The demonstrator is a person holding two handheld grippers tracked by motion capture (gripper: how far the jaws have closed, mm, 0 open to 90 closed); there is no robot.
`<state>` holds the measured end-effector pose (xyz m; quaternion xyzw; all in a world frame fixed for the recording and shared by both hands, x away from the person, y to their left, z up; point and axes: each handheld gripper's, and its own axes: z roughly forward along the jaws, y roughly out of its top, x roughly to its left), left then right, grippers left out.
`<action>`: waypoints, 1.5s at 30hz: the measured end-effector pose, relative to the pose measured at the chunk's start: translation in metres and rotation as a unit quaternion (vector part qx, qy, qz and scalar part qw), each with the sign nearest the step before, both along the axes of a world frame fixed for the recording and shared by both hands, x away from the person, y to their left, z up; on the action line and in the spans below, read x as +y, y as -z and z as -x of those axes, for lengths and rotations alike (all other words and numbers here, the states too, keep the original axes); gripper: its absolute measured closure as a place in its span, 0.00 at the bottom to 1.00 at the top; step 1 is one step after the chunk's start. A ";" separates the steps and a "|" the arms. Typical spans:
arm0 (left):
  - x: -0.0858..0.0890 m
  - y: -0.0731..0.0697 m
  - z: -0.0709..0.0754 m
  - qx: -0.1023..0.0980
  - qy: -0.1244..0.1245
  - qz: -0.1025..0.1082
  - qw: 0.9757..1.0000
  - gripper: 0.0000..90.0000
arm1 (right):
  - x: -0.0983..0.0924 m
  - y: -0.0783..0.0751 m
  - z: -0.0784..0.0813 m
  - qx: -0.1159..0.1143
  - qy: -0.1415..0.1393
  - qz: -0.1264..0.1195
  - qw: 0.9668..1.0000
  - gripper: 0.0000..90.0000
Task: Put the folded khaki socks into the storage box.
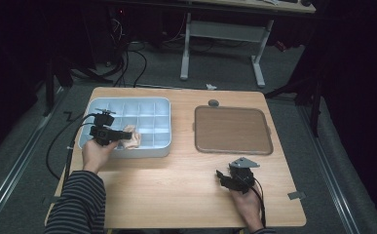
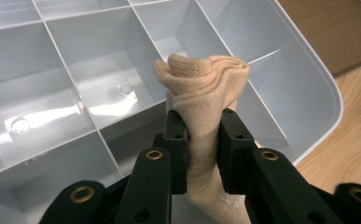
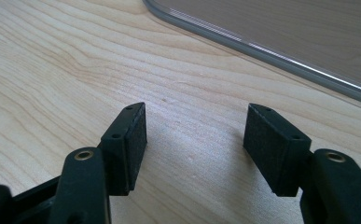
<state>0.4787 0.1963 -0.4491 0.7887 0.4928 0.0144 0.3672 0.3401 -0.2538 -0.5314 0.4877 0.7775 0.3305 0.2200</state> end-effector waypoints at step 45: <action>0.001 0.019 -0.004 0.017 -0.007 -0.031 0.999 0.85 | 0.000 0.000 0.000 0.000 0.000 0.000 1.000 0.43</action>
